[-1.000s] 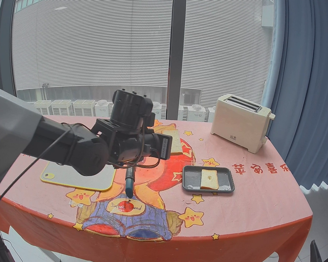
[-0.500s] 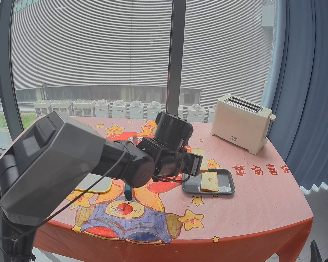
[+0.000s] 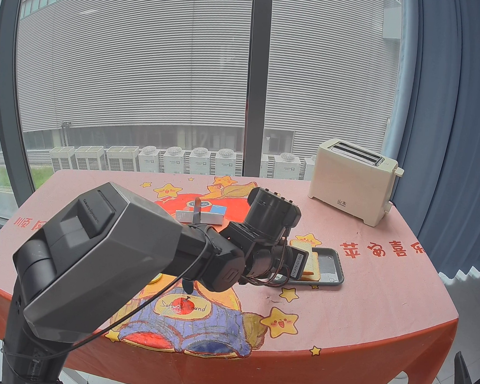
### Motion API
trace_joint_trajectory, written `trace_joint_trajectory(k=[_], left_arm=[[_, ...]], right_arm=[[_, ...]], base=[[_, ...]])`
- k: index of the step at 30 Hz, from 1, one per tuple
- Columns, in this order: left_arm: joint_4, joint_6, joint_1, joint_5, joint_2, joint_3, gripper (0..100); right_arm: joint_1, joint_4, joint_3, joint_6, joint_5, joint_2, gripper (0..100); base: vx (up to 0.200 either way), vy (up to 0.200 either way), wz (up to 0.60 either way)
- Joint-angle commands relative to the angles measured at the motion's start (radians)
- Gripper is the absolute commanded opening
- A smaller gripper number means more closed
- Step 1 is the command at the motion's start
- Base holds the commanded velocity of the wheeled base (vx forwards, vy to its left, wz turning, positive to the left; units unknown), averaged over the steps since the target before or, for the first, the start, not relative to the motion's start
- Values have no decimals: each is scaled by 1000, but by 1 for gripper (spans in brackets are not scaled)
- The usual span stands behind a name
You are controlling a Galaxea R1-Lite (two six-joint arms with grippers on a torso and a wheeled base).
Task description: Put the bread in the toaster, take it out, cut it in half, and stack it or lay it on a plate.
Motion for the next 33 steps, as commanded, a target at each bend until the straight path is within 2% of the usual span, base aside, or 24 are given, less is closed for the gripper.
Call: trace_joint_trajectory(k=[1,4,5,15,20,21,27,30,32,33], left_arm=[[1,-1,-3,0,1,-6,0],[1,-1,-6,-3,1,-6,0],[1,-1,-6,-3,1,-6,100],[-13,-4,-21,-3,-8,-6,100],[-2,-8,-9,5,-119,31,100],[1,-11,-1,8,-186,71,100],[3,-4,69,29,-435,261,100],[-3,-1,152,54,-610,406,100],[-11,24,237,52,-751,518,100],[-11,24,237,52,-751,518,100]], right_arm=[[0,0,17,0,0,-16,100],[0,0,17,0,0,-16,100],[0,0,17,0,0,-16,100],[0,0,17,0,0,-16,100],[0,0,17,0,0,-16,100],[0,0,17,0,0,-16,100],[0,0,17,0,0,-16,100],[0,0,17,0,-1,-16,100],[0,0,17,0,-1,-16,100],[0,0,17,0,-1,-16,100]], base=[[0,0,0],[0,0,0],[0,0,0],[0,0,0],[0,0,0],[0,0,0],[0,0,0],[0,0,0],[0,0,0],[0,0,0]])
